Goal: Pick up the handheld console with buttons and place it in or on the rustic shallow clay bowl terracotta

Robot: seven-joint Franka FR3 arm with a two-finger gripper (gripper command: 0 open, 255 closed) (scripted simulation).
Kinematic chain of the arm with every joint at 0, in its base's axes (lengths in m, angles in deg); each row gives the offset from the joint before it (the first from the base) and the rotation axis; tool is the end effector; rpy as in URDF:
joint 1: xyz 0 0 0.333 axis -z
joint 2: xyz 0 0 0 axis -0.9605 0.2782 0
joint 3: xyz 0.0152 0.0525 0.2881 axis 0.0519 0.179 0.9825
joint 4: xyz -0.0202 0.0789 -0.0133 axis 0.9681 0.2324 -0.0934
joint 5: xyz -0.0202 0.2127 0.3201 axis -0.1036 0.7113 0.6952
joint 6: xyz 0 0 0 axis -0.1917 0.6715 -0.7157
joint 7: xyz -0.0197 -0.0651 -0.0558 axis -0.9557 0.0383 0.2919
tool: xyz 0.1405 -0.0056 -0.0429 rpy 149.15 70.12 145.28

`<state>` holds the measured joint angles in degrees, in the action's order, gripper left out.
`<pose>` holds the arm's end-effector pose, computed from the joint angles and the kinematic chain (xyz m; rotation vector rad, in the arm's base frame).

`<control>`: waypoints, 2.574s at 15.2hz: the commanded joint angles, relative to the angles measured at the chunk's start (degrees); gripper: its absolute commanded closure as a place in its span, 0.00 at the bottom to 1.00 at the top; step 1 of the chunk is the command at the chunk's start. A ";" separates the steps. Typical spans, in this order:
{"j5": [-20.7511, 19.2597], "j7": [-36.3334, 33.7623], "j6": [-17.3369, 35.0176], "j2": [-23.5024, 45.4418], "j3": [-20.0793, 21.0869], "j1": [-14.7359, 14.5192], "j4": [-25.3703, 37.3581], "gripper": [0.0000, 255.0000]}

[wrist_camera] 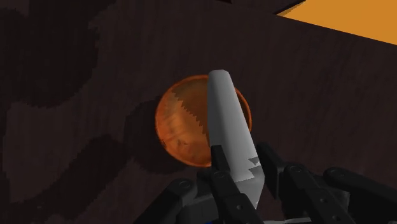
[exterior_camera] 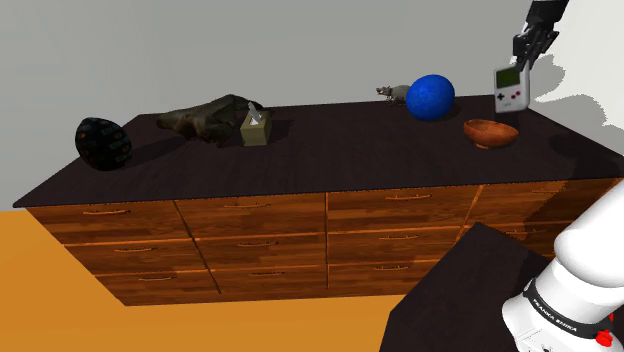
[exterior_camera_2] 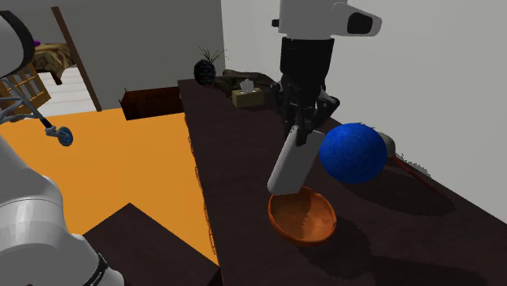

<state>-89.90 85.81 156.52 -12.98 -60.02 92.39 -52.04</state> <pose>0.3429 -0.4026 0.5860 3.0806 -0.5914 -0.0317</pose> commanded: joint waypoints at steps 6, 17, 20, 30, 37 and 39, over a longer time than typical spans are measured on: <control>-0.94 -0.83 5.76 -1.97 0.35 -0.21 -7.45 1.00; -1.57 -1.43 14.41 -3.14 0.40 -0.16 -17.14 1.00; -1.57 -1.44 14.57 -3.15 0.40 -0.16 -17.31 1.00; -1.57 -1.44 14.57 -3.15 0.40 -0.16 -17.31 0.00; -1.03 -1.01 7.15 -2.16 0.40 -0.26 -9.01 0.00; -1.03 -1.01 7.15 -2.15 0.40 -0.26 -9.00 0.00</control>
<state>-90.93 84.83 163.82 -15.14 -59.63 92.15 -61.18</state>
